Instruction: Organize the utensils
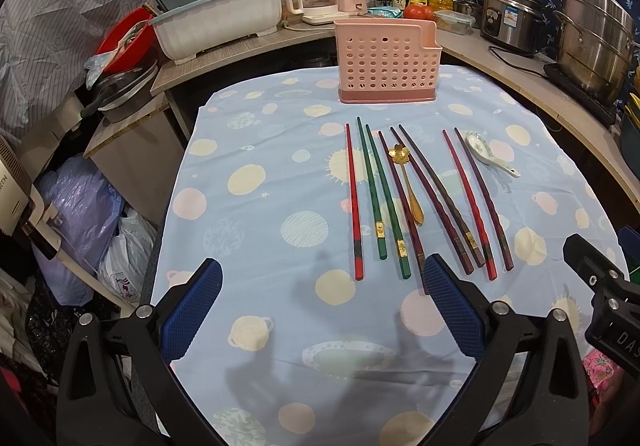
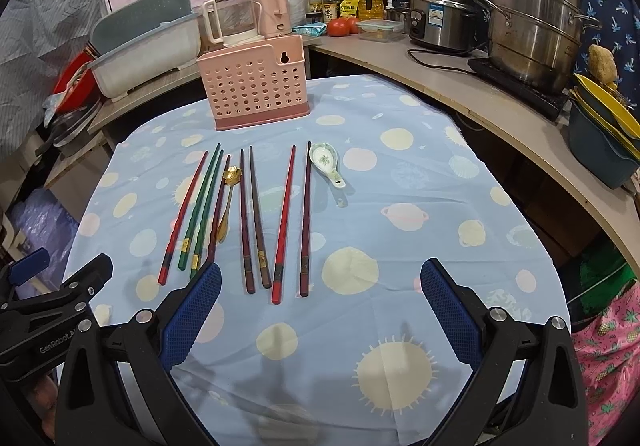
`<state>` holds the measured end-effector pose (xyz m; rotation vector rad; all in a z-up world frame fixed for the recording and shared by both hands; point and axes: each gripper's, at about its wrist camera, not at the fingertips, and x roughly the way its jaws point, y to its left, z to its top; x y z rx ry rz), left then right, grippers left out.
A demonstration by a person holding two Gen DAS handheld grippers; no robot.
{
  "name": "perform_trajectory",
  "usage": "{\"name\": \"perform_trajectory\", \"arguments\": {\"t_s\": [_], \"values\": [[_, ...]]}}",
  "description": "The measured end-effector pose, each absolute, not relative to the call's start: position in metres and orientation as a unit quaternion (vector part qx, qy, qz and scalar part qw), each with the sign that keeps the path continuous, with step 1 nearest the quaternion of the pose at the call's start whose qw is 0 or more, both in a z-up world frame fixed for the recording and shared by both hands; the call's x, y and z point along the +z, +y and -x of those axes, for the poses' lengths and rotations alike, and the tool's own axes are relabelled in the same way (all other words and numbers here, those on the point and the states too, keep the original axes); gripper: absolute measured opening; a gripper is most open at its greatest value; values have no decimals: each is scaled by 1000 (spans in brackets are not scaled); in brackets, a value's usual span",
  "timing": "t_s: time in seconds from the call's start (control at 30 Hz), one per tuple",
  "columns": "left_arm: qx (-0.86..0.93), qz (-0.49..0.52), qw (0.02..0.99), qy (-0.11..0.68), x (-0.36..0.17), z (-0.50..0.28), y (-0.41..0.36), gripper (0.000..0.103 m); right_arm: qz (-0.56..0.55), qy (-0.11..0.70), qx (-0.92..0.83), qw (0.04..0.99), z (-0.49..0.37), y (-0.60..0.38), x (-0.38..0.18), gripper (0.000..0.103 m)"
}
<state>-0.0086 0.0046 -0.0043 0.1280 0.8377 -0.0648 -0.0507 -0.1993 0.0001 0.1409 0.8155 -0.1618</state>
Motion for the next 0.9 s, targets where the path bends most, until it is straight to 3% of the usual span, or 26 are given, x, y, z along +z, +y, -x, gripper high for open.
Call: {"name": "perform_trajectory", "arguments": {"t_s": [0.9], "values": [[-32,-62,910,409,-6,9,6,96,-66,393,-79,914,49,-198,2,96]]}}
